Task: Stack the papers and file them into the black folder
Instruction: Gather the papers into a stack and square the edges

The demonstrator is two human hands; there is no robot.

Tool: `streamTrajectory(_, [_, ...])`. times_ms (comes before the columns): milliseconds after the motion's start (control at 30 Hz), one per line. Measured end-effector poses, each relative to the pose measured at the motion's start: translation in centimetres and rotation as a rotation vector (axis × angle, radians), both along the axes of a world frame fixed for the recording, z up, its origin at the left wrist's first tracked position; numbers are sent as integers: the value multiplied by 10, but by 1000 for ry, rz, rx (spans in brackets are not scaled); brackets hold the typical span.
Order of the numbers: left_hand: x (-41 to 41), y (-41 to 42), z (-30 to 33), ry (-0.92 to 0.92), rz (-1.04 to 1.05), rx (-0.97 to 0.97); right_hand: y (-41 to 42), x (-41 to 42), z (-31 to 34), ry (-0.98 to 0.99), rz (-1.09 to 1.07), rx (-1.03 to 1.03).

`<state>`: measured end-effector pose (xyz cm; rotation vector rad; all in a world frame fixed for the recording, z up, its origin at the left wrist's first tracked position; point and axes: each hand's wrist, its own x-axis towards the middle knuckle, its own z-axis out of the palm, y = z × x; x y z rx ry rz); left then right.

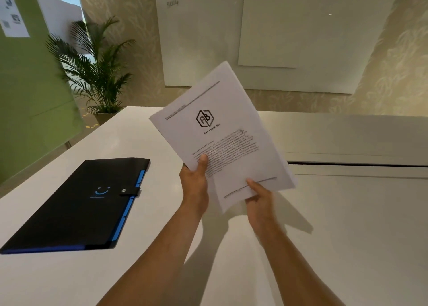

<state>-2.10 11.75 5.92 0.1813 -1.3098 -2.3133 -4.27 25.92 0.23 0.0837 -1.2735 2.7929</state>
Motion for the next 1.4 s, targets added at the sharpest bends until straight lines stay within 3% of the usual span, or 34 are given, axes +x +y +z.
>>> streamTrajectory(300, [8, -9, -26, -85, -156, -7, 21, 0, 6, -6, -6, 214])
streamTrajectory(500, [1, -69, -13, -117, -73, 77, 59, -17, 29, -183, 9, 462])
streamTrajectory(700, [-3, -113, 6, -254, -319, -489, 87, -29, 50, -109, 128, 656])
streamTrajectory(767, [-5, -111, 10, -231, -366, -575, 87, -32, 55, -58, 190, 735])
streamTrajectory(867, [-6, -99, 10, -142, -252, -584, 81, -39, 65, -29, 128, 814])
streamTrajectory(1100, [2, -76, 22, 101, 114, -584, 66, -32, 75, 172, -151, 737])
streamTrajectory(1400, [14, -70, -19, -25, 123, -486, 50, -21, 26, 149, -243, 673])
